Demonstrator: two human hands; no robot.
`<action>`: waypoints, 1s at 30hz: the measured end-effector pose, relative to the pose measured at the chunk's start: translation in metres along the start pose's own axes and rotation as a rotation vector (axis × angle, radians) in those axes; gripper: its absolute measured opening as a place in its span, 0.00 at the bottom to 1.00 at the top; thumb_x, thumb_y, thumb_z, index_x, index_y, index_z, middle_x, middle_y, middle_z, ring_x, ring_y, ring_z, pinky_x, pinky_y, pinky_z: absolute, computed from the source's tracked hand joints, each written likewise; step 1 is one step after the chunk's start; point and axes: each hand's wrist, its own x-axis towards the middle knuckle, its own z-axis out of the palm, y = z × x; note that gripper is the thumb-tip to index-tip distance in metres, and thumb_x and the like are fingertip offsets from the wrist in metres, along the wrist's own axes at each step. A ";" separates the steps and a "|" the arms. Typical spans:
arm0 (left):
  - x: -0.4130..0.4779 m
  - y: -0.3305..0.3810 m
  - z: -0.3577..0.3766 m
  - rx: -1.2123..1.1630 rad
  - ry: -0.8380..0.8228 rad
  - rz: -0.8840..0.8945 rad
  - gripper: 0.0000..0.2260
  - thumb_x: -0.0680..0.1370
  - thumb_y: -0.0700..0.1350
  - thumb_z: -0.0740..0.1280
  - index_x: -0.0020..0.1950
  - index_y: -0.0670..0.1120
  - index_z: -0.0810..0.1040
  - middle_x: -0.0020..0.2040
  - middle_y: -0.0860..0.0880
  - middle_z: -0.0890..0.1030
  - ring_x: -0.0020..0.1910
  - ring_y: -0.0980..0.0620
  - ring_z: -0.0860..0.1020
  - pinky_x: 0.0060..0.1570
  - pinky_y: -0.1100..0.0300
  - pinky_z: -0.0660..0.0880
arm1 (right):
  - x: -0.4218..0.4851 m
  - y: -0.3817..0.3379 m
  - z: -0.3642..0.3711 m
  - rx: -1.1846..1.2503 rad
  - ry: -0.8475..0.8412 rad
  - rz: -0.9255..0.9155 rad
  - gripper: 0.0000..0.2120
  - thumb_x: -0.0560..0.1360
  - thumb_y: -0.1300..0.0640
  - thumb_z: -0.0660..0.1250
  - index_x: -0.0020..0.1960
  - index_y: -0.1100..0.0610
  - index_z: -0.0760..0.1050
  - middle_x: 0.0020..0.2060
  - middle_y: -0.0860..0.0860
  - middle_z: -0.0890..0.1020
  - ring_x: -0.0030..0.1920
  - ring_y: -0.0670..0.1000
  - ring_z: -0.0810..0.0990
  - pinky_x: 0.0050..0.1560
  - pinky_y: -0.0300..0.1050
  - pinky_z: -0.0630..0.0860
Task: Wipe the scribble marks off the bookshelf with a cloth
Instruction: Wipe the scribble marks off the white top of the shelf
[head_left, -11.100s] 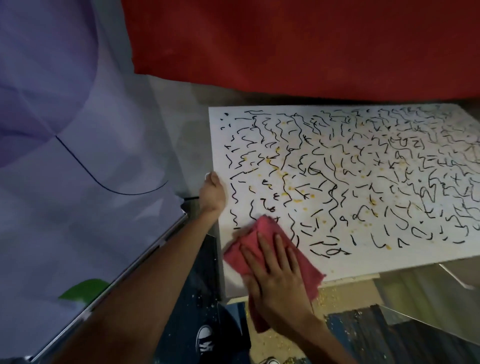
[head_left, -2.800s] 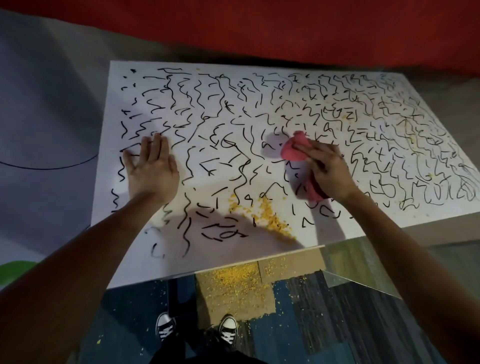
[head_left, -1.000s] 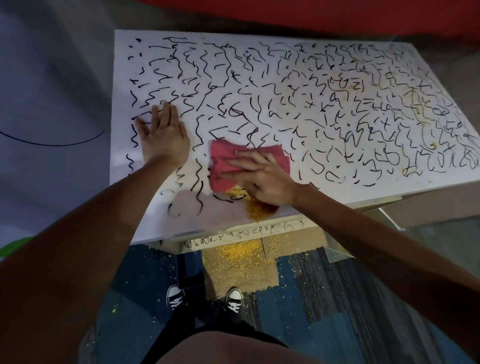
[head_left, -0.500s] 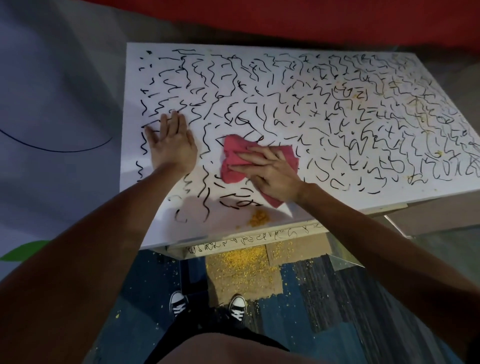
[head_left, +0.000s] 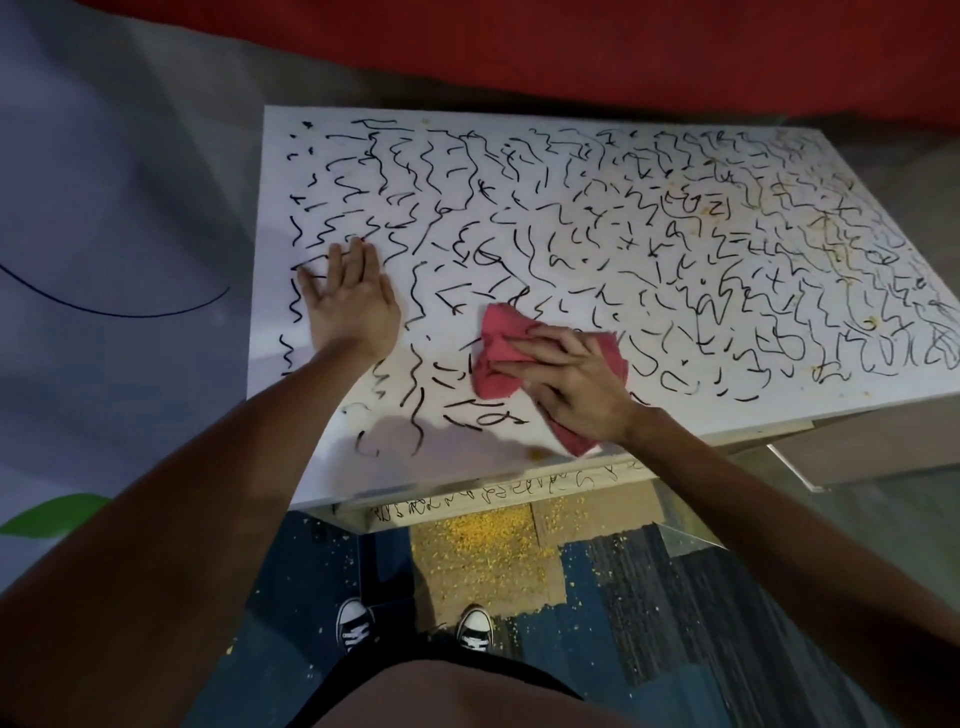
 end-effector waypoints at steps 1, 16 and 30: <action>0.000 0.000 0.000 -0.003 0.002 0.002 0.24 0.84 0.48 0.43 0.79 0.43 0.46 0.79 0.48 0.47 0.78 0.47 0.44 0.73 0.42 0.41 | -0.002 -0.004 0.003 -0.026 0.004 0.008 0.17 0.75 0.54 0.59 0.59 0.51 0.80 0.59 0.51 0.81 0.62 0.53 0.67 0.49 0.57 0.70; -0.006 0.007 -0.006 0.125 0.140 0.399 0.24 0.83 0.47 0.48 0.79 0.43 0.47 0.79 0.46 0.47 0.78 0.44 0.45 0.71 0.38 0.37 | -0.026 -0.055 0.005 -0.118 0.102 0.427 0.20 0.71 0.52 0.56 0.57 0.51 0.82 0.56 0.51 0.83 0.47 0.62 0.78 0.40 0.55 0.76; 0.034 0.181 0.007 0.060 -0.036 0.317 0.27 0.84 0.53 0.48 0.79 0.44 0.46 0.79 0.46 0.44 0.78 0.44 0.42 0.71 0.36 0.40 | -0.107 0.152 -0.121 0.010 0.592 1.247 0.19 0.78 0.59 0.55 0.67 0.54 0.73 0.59 0.57 0.79 0.59 0.60 0.74 0.63 0.49 0.64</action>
